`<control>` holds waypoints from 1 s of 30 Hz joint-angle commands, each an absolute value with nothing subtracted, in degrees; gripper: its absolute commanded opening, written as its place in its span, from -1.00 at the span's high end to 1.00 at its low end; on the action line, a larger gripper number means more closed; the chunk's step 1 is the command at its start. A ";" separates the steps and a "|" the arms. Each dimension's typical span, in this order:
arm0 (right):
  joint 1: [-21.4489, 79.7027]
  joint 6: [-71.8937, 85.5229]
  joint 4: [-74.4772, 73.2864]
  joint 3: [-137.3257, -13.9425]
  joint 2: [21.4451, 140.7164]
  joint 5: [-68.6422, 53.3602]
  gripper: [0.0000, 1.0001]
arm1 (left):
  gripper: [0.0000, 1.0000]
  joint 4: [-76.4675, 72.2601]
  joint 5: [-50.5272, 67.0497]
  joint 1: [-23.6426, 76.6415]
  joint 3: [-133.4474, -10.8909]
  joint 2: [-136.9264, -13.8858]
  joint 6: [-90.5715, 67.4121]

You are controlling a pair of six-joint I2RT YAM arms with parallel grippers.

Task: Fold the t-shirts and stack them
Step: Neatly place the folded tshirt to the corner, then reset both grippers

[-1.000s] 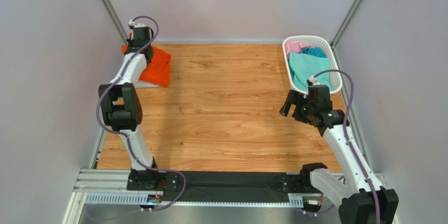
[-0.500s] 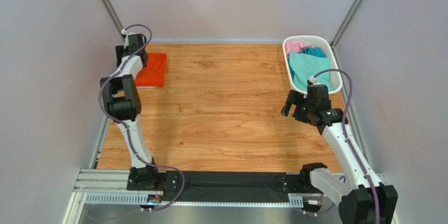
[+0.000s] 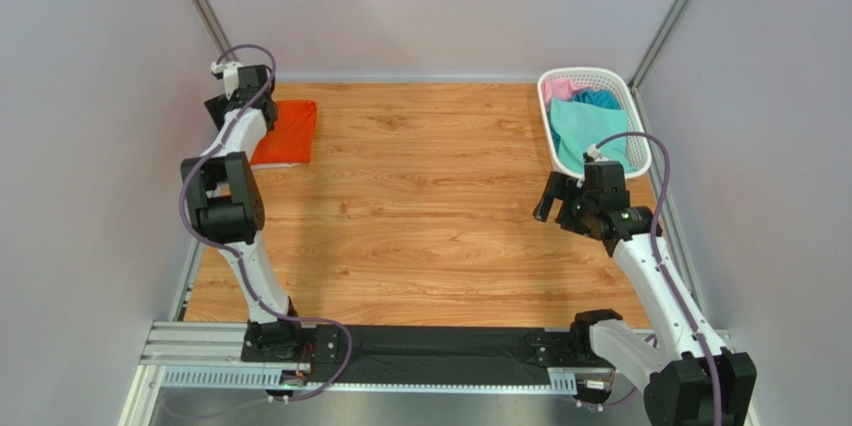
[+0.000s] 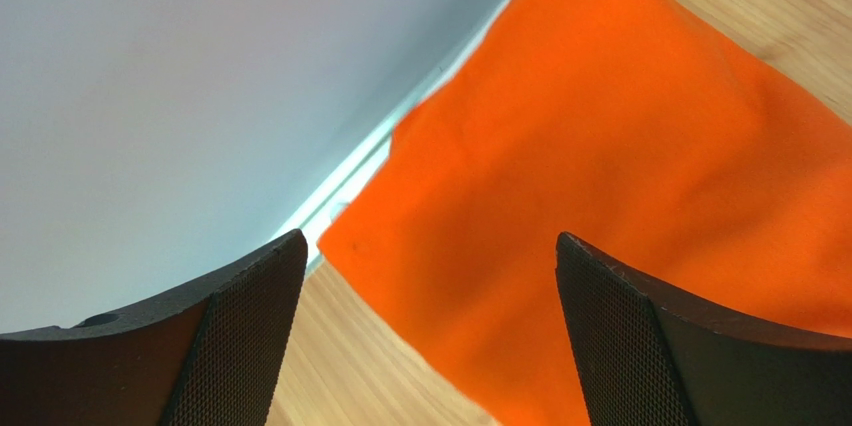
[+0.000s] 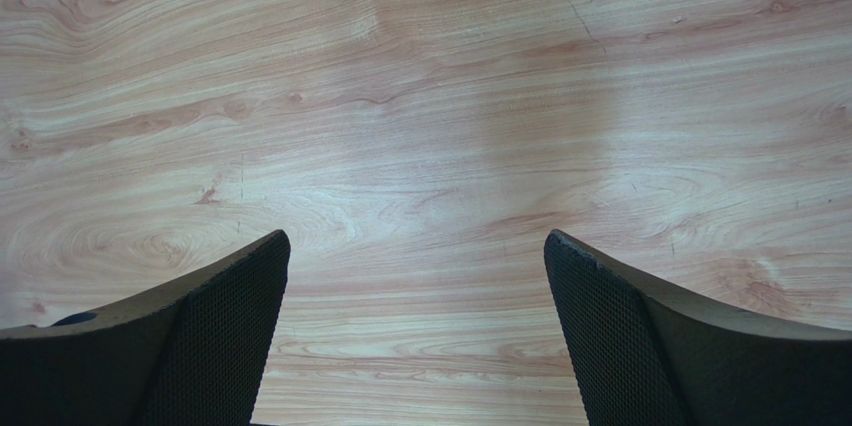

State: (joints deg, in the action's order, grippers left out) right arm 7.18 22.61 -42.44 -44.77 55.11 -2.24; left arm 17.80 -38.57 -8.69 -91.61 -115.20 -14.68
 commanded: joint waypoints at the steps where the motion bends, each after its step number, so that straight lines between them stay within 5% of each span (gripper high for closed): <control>1: 6.94 21.80 -40.34 -43.77 53.88 -4.91 -1.00 | -0.99 18.03 -32.45 -8.26 -85.90 -105.84 -26.00; 16: 6.94 21.09 -39.02 -42.98 52.12 -8.88 -1.00 | -0.99 15.20 -27.94 -1.24 -73.31 -95.37 -30.14; 30: 6.94 21.71 -39.38 -43.07 49.84 -6.94 -1.00 | -0.99 26.19 -20.04 15.81 -54.59 -62.77 -35.77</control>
State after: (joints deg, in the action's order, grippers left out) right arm 7.18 22.20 -41.04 -43.00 51.46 -7.77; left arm 22.13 -21.67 12.27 -58.17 -67.92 -33.34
